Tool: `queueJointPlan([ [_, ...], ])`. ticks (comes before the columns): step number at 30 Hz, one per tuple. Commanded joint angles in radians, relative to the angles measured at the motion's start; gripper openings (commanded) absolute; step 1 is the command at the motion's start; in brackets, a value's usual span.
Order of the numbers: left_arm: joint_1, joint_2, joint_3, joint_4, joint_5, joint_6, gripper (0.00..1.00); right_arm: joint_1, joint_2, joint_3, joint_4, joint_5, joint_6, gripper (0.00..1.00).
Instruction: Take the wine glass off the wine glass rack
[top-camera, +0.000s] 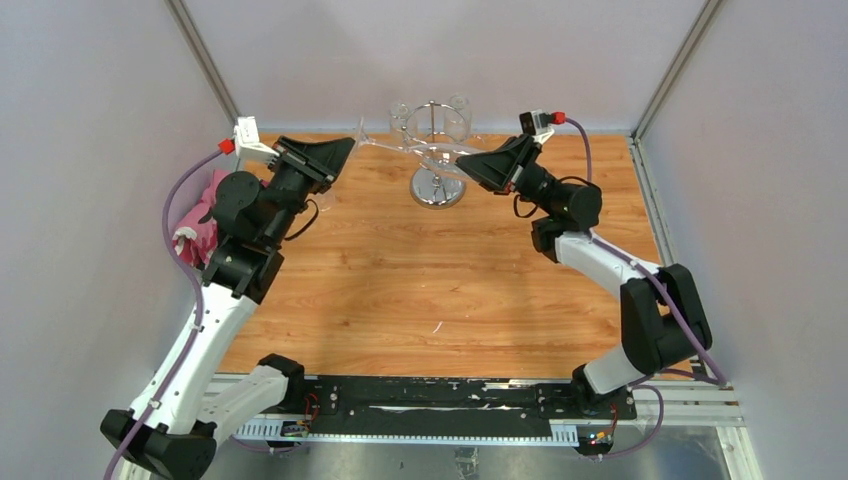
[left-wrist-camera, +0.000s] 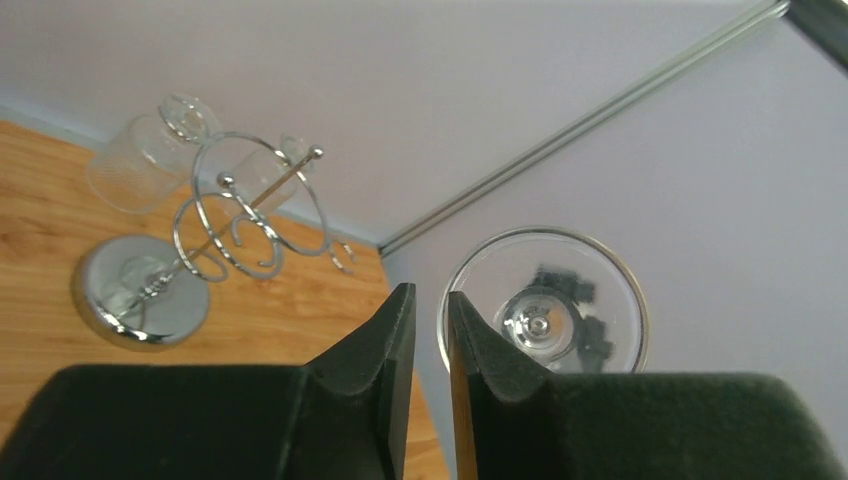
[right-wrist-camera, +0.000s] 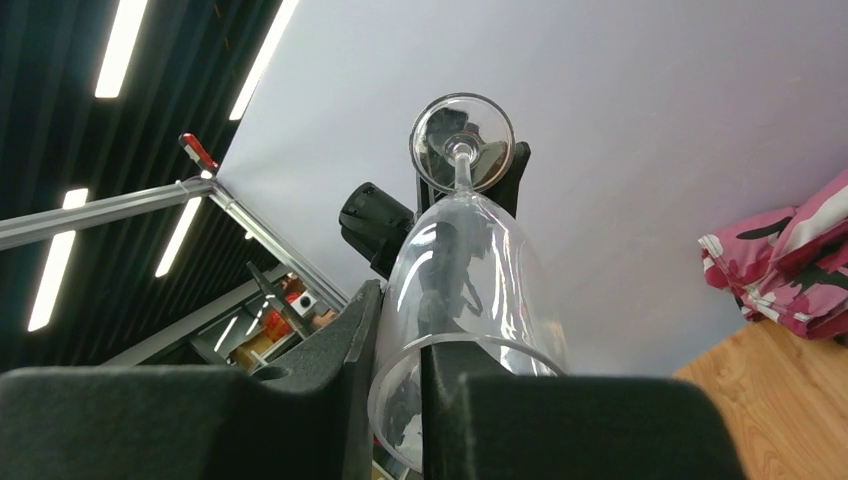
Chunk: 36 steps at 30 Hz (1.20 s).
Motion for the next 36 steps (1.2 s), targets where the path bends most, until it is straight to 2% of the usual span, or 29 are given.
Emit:
queueJointPlan([
  [1,-0.026,0.022,0.063,-0.232,-0.026,0.183,0.26,-0.039,-0.106,-0.022,0.059,-0.045,0.003,0.00],
  [5,-0.026,0.043,0.145,-0.343,-0.225,0.289,0.25,-0.098,-0.209,-0.058,-0.046,-0.095,-0.025,0.00],
  [10,-0.024,0.057,0.217,-0.403,-0.432,0.355,0.11,-0.186,-0.342,-0.087,-0.287,-0.160,-0.155,0.00],
  [12,-0.025,0.051,0.229,-0.400,-0.482,0.376,0.01,-0.230,-0.388,-0.075,-0.416,-0.188,-0.221,0.00],
  [13,-0.024,0.050,0.237,-0.401,-0.497,0.393,0.00,-0.262,-0.410,-0.061,-0.496,-0.203,-0.264,0.00],
  [15,-0.025,0.071,0.273,-0.416,-0.495,0.438,0.00,-0.339,-0.450,0.003,-0.725,-0.230,-0.389,0.00],
  [18,-0.025,0.164,0.348,-0.481,-0.431,0.494,0.00,-0.423,-0.452,0.235,-1.396,-0.182,-0.824,0.00],
  [19,-0.026,0.199,0.371,-0.497,-0.396,0.510,0.00,-0.436,-0.439,0.326,-1.594,-0.114,-0.963,0.00],
  [20,-0.026,0.229,0.387,-0.506,-0.362,0.521,0.00,-0.446,-0.421,0.396,-1.722,-0.046,-1.063,0.00],
  [22,-0.028,0.290,0.412,-0.516,-0.312,0.541,0.00,-0.471,-0.380,0.511,-1.892,0.101,-1.212,0.00],
  [25,-0.038,0.359,0.447,-0.519,-0.311,0.570,0.00,-0.497,-0.269,0.687,-2.111,0.269,-1.341,0.00],
  [29,-0.056,0.424,0.516,-0.533,-0.338,0.628,0.00,-0.500,-0.106,0.832,-2.279,0.472,-1.475,0.00],
  [36,-0.079,0.503,0.645,-0.562,-0.388,0.726,0.00,-0.499,0.288,1.210,-2.534,0.658,-1.675,0.00],
])
